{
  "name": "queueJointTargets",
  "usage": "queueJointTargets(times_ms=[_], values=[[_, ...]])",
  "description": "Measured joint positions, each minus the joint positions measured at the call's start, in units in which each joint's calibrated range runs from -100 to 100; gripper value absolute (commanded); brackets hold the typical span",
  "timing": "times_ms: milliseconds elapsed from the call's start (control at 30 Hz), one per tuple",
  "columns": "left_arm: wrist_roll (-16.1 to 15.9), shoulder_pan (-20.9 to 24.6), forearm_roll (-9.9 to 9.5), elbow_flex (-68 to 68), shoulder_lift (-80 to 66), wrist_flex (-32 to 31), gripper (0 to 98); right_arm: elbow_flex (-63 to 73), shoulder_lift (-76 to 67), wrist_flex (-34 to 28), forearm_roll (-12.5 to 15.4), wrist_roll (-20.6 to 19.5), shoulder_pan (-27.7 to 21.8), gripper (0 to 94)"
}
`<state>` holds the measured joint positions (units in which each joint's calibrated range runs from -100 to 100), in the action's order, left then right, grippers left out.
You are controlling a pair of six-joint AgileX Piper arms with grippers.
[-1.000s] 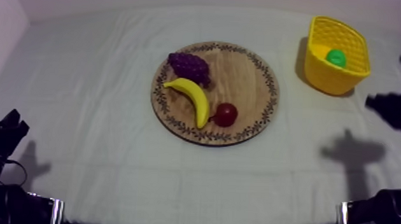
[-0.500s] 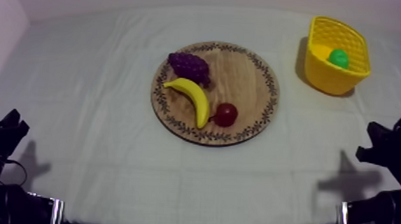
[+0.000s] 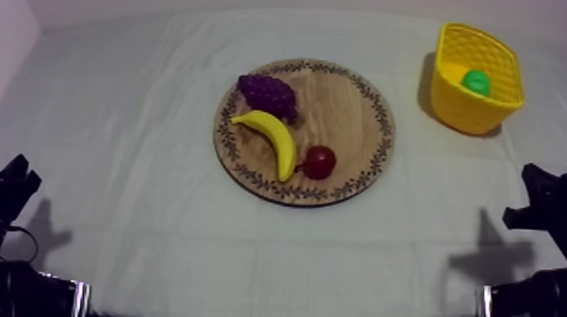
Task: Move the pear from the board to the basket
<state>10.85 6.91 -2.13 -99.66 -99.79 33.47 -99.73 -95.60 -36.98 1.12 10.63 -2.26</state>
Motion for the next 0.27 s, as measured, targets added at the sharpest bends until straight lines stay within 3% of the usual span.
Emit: queueJointTargets(times_ms=[267], values=[[0.00,0.00,0.00,0.00,0.00,0.00,0.1,0.00,-0.03,0.00,0.00,0.10,0.02,0.5]])
